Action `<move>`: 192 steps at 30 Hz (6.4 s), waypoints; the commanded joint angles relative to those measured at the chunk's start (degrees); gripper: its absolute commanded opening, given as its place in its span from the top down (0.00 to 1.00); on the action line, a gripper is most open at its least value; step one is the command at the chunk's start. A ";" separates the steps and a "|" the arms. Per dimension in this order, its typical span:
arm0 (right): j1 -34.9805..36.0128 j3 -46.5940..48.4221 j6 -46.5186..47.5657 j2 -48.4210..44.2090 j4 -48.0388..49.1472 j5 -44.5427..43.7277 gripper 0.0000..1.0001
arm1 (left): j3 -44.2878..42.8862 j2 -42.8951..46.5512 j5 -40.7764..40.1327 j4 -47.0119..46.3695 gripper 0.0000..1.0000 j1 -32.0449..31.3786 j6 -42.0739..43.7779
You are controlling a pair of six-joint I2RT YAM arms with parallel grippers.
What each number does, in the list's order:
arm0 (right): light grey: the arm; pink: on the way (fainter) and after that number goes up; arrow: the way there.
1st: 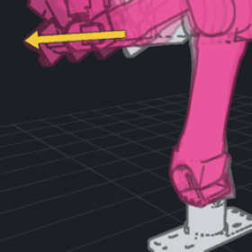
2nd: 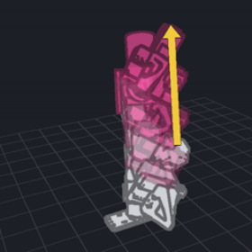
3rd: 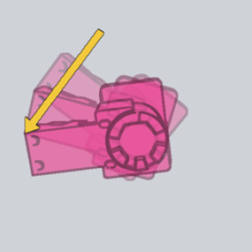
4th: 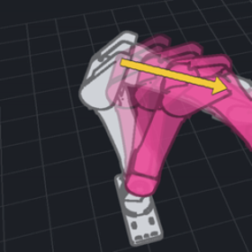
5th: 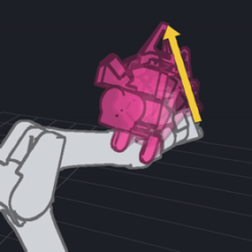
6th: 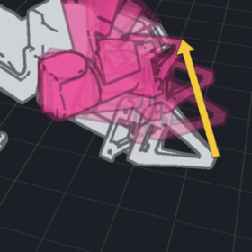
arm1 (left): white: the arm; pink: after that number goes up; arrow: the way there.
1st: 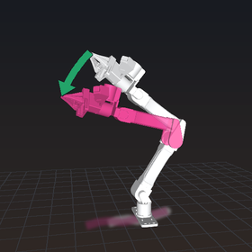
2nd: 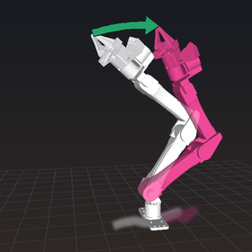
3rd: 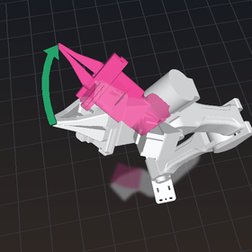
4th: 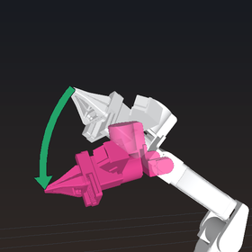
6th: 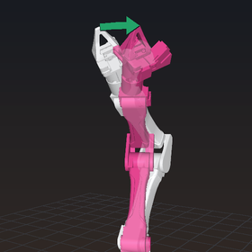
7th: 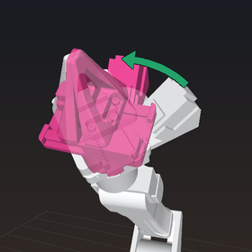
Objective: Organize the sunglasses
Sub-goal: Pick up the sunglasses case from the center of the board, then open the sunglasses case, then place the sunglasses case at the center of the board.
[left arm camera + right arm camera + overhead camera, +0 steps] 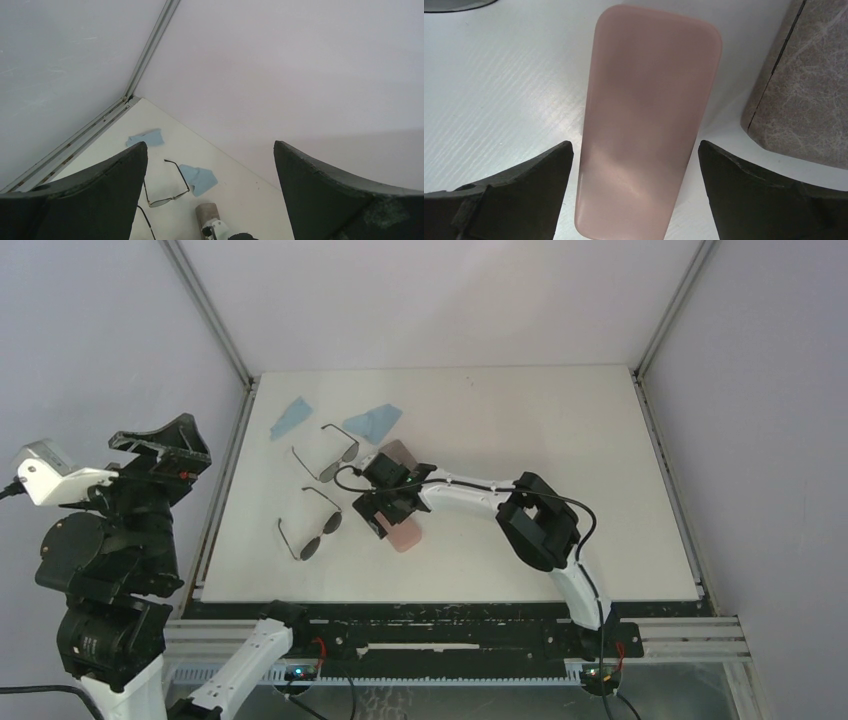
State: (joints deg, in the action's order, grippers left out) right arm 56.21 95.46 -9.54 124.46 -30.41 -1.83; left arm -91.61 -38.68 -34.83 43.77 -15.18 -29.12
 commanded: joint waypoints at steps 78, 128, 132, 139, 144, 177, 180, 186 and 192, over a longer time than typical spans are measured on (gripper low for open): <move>-13.44 -62.17 -27.88 -72.26 80.51 31.96 1.00 | 52.25 -2.83 72.00 -72.02 0.03 -19.29 -0.85; -5.59 -58.19 -18.23 -72.17 76.15 34.96 1.00 | 48.20 -7.03 79.65 -76.69 0.28 -28.81 -2.93; -5.39 -57.85 -16.91 -72.76 71.91 31.47 1.00 | 48.64 -6.54 79.08 -76.34 0.52 -28.85 -3.13; -5.02 -57.12 -13.12 -75.91 61.30 20.79 1.00 | 48.73 -4.30 71.63 -67.58 0.67 -28.85 1.10; -4.56 -53.73 -9.01 -76.66 50.34 11.87 1.00 | 47.71 -4.29 64.51 -61.00 0.66 -28.85 3.96; 1.55 -45.71 8.26 -80.56 23.53 -20.02 1.00 | 44.25 4.20 31.01 -35.67 0.00 -28.85 10.01; 1.61 -43.36 10.21 -79.05 15.19 -28.54 1.00 | 43.96 4.75 22.51 -30.10 0.00 -28.84 10.29; 1.73 -37.13 11.93 -67.57 -1.37 -43.36 1.00 | 43.02 3.45 6.03 -19.38 0.00 -28.77 7.83; 1.99 -34.48 12.76 -53.92 -8.01 -51.77 1.00 | 42.72 4.01 0.89 -13.79 0.00 -28.77 6.57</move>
State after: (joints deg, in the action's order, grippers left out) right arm 57.89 57.95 1.56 64.42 -31.92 -43.94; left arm -45.45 -35.22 -27.09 25.69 -44.23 -21.41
